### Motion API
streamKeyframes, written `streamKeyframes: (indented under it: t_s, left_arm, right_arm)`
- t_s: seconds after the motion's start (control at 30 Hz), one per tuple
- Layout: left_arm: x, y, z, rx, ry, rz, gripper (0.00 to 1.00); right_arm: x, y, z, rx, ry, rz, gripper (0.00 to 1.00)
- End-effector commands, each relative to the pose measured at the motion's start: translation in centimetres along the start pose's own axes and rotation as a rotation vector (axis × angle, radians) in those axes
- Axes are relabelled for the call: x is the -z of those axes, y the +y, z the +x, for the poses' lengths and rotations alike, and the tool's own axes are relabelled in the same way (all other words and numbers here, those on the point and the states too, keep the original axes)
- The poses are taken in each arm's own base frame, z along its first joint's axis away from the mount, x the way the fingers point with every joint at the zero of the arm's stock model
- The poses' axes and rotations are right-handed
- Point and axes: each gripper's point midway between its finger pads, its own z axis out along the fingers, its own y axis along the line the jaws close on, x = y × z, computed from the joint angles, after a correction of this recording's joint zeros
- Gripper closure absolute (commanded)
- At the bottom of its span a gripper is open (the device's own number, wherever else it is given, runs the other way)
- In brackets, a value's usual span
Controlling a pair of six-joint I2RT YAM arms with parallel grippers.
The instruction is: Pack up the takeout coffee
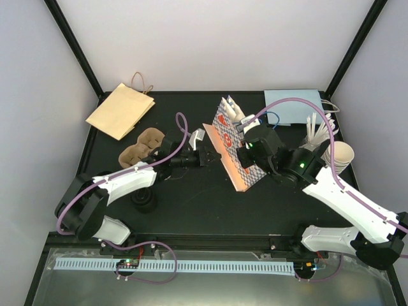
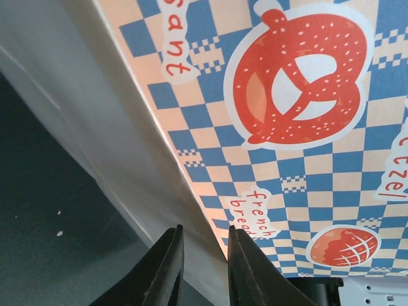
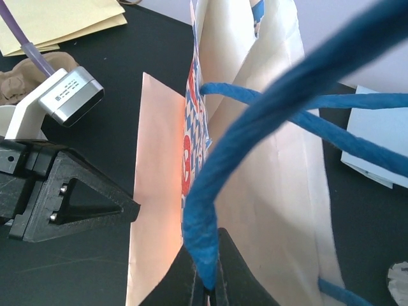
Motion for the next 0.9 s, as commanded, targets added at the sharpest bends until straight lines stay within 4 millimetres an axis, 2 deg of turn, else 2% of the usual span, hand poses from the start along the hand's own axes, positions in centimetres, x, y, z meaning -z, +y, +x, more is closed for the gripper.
streamKeyframes:
  t_s: [0.0,0.2,0.4,0.63,0.87]
  left_arm:
    - [-0.2,-0.2,-0.6,-0.007,-0.012,-0.013,0.82]
    - [0.1,0.8,0.2,-0.005,0.000,-0.033,0.98]
    - [0.7,1.3,0.9,-0.030,0.013,-0.032,0.98]
    - [1.4,1.1,2.0,-0.086,0.076,0.017,0.98]
    - [2.1,2.9,2.5,-0.068,0.082,-0.007,0.99]
  right_arm:
    - [0.9,-1.3,-1.0,-0.035,-0.053,0.047,0.99]
    - [1.4,-2.8,-0.9,-0.062,-0.051,0.110,0.99]
    - [2.3,-4.3,-0.7,-0.087,-0.053,0.142,0.99]
    - [4.1,-5.0,-1.3,-0.137,-0.067,0.051,0.99]
    - [5.0,-6.7,-2.3,-0.206,-0.089,0.002,0.99]
